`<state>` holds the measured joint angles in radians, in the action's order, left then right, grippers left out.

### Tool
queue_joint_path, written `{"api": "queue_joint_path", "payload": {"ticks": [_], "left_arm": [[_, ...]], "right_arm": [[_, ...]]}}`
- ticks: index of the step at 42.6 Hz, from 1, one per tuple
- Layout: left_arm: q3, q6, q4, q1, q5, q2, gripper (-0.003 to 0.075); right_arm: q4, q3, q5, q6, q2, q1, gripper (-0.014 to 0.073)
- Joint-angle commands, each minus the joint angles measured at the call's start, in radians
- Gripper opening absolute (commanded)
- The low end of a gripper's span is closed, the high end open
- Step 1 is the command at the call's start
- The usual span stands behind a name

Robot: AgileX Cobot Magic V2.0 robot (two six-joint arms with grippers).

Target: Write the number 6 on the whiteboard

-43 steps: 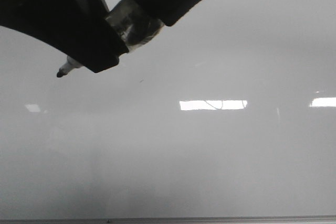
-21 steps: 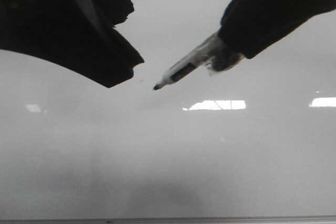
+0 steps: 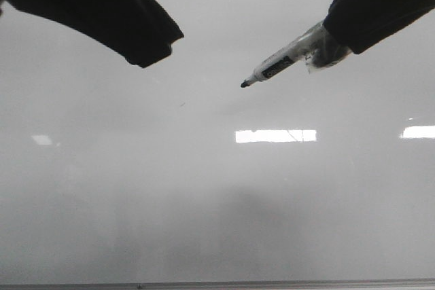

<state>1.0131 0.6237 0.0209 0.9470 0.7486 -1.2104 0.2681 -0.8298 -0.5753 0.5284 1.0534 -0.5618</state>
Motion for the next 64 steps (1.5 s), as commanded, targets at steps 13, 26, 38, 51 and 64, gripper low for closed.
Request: {"api": "queue_joint_path", "payload": {"ticks": [13,26,38,51,64], "left_arm": [[-0.331,-0.017,0.123,-0.101,-0.287,0.550,-0.0020],[-0.501,-0.017,0.164,-0.105,-0.284,0.948,-0.0020],[-0.506,-0.017,0.164,-0.105,-0.286,0.983,-0.0020],[-0.506,-0.017,0.164,-0.105,-0.284,0.983,-0.0020],[-0.506,-0.017,0.164,-0.105,-0.284,0.983,-0.0020]], "right_arm": [[0.047,-0.026,0.182,0.005,0.012,0.007,-0.0068],[0.112,-0.167,0.260,0.005,0.223,-0.020,-0.0068],[0.133,-0.226,0.454,0.005,0.338,-0.039,-0.0068],[0.146,-0.226,0.575,0.005,0.370,-0.039,-0.0068],[0.163,-0.226,0.481,0.007,0.481,-0.082,-0.0068]]}}
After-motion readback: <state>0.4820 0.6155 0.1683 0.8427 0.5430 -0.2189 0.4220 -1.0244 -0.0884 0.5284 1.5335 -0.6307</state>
